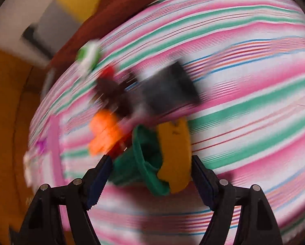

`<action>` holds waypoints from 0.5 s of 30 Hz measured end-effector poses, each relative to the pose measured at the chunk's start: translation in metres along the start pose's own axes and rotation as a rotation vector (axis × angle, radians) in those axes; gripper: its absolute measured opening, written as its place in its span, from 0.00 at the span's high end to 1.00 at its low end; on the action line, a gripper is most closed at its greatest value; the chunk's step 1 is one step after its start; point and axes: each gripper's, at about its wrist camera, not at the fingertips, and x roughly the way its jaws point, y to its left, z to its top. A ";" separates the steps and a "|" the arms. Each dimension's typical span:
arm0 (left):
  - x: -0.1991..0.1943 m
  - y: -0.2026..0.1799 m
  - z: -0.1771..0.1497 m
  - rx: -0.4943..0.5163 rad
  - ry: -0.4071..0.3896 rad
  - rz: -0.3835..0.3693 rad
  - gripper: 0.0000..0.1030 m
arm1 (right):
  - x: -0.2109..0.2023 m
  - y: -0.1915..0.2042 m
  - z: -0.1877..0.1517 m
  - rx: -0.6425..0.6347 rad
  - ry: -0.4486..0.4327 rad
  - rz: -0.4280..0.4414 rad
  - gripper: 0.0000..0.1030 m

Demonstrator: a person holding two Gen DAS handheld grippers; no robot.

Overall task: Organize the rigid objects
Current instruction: 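Reach the right tool to the yellow piece and grasp it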

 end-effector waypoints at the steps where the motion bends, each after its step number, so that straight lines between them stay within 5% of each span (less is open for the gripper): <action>1: 0.000 0.000 0.000 0.001 0.002 0.003 0.00 | 0.003 0.009 -0.003 -0.041 0.026 0.034 0.23; 5: 0.000 0.002 0.000 -0.003 -0.001 0.009 0.00 | -0.013 0.019 -0.007 -0.099 -0.087 -0.011 0.23; 8: 0.000 0.003 0.000 -0.010 0.001 0.014 0.00 | -0.026 0.001 -0.007 -0.009 -0.160 -0.038 0.23; 12: -0.001 0.004 0.000 -0.008 0.001 0.023 0.00 | -0.034 -0.011 -0.009 0.047 -0.176 -0.071 0.28; 15: -0.002 0.004 0.000 -0.006 0.000 0.027 0.00 | -0.029 -0.007 -0.012 0.029 -0.143 -0.097 0.41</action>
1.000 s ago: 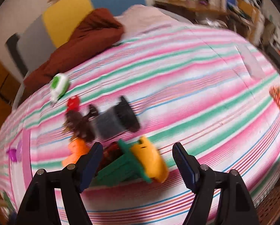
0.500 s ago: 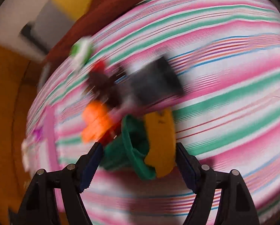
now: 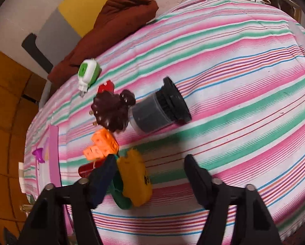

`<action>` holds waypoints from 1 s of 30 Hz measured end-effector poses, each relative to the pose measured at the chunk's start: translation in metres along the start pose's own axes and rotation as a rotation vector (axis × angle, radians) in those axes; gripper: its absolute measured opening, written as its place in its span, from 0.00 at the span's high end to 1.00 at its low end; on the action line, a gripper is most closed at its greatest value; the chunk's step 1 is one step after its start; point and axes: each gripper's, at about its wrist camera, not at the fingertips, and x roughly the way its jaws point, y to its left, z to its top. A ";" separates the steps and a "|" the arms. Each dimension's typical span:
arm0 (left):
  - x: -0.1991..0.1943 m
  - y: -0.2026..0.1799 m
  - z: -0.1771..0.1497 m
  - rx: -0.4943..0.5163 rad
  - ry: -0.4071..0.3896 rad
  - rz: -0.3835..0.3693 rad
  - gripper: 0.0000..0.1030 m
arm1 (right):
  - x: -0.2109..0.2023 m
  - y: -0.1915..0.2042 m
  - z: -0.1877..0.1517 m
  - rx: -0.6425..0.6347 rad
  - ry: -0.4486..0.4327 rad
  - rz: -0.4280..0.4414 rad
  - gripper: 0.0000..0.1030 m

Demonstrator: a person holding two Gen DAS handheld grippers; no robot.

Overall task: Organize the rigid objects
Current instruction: 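Reach the right tool to the yellow piece and grasp it, then grasp the green cup with the left tool while the right tool holds the yellow piece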

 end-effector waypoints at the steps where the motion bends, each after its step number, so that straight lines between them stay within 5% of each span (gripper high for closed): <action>1: 0.000 0.000 0.000 0.001 -0.001 0.001 0.00 | 0.002 0.000 0.002 -0.008 0.013 0.002 0.47; 6: 0.000 -0.001 0.000 0.008 0.002 0.003 0.00 | 0.020 0.018 -0.007 -0.118 0.103 -0.024 0.53; 12: 0.004 -0.009 0.002 0.019 0.015 0.000 0.00 | 0.023 0.030 -0.013 -0.214 0.103 -0.056 0.54; 14: 0.003 -0.013 0.004 0.025 0.009 -0.002 0.00 | 0.024 0.027 -0.012 -0.208 0.096 -0.125 0.66; 18: 0.006 -0.018 0.011 0.013 0.011 -0.026 0.00 | 0.018 0.016 -0.010 -0.178 0.068 -0.152 0.72; 30: 0.047 -0.052 0.045 -0.130 0.099 -0.155 0.00 | -0.003 -0.009 -0.004 -0.033 -0.027 -0.084 0.74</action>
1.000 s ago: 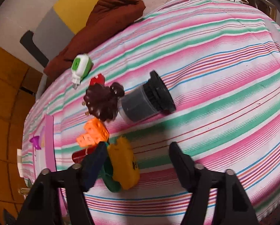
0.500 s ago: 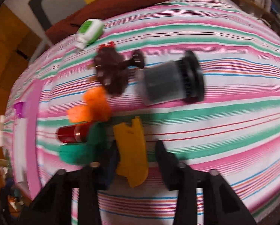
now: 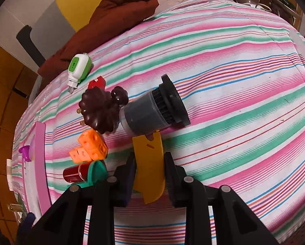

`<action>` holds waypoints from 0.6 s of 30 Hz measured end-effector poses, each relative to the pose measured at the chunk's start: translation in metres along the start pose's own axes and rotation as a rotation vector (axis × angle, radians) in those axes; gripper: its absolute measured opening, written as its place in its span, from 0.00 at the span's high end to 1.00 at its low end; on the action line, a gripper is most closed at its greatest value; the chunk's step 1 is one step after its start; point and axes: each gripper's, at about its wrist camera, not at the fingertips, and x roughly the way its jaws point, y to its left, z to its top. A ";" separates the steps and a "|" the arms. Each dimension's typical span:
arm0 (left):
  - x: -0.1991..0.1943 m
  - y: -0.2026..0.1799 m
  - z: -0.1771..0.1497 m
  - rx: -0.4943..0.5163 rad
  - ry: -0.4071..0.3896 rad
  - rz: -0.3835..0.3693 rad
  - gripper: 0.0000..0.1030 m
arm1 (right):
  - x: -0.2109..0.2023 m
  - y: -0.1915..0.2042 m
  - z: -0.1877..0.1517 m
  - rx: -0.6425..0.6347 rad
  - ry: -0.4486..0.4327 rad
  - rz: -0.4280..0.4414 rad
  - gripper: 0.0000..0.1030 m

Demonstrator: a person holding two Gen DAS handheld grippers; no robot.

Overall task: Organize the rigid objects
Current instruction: 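Grasp the green cup with the left tool while the right tool holds the yellow piece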

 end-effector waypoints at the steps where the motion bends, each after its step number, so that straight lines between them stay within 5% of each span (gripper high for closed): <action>1: 0.004 -0.003 0.002 -0.014 0.009 -0.009 0.00 | 0.002 0.004 0.005 0.002 -0.006 0.000 0.74; 4: 0.024 -0.010 0.006 -0.078 0.051 -0.053 0.02 | 0.005 0.010 0.012 0.017 -0.038 0.007 0.75; 8: 0.050 -0.009 0.009 -0.223 0.111 -0.126 0.16 | -0.002 0.006 0.013 0.049 -0.078 0.016 0.74; 12: 0.063 -0.010 0.011 -0.307 0.102 -0.170 0.20 | -0.003 0.005 0.015 0.059 -0.090 0.030 0.74; 16: 0.070 -0.018 0.017 -0.288 0.099 -0.232 0.37 | -0.002 0.004 0.016 0.061 -0.093 0.044 0.74; 18: 0.077 -0.022 0.017 -0.285 0.120 -0.265 0.54 | -0.003 0.003 0.016 0.066 -0.095 0.049 0.74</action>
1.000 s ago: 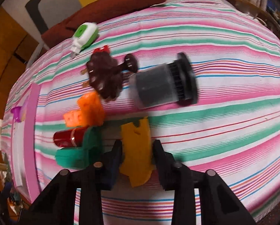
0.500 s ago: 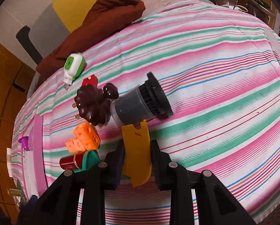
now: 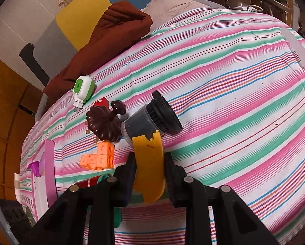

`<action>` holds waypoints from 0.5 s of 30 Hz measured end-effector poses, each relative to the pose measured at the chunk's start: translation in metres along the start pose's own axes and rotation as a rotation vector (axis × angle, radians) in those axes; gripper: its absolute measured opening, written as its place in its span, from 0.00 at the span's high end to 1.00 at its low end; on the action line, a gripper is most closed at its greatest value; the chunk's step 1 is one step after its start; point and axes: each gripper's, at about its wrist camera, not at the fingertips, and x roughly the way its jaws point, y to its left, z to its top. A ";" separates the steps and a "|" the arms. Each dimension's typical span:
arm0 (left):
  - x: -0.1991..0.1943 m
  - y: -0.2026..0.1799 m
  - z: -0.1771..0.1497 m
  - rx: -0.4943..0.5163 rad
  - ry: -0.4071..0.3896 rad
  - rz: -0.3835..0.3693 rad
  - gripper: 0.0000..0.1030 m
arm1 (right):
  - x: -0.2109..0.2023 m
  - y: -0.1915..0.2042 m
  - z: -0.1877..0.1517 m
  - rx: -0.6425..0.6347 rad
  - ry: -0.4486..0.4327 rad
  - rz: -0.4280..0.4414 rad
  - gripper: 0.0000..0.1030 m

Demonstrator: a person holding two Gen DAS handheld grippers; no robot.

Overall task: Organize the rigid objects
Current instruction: 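Grasp the green cup with the left tool while the right tool holds the yellow piece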

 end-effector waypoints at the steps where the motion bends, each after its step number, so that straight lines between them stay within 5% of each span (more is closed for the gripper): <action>1: 0.002 0.000 0.000 -0.004 0.008 -0.009 0.57 | -0.001 -0.001 0.000 0.002 -0.001 0.002 0.74; 3: 0.004 0.000 0.000 -0.003 0.008 -0.046 0.69 | -0.003 -0.003 0.000 0.013 -0.005 0.010 0.74; 9: 0.000 -0.027 0.006 0.120 -0.002 -0.070 0.85 | -0.003 -0.004 0.001 0.028 -0.019 0.022 0.74; 15: 0.009 -0.061 0.015 0.243 0.002 -0.067 0.90 | -0.008 -0.009 0.003 0.061 -0.048 0.035 0.74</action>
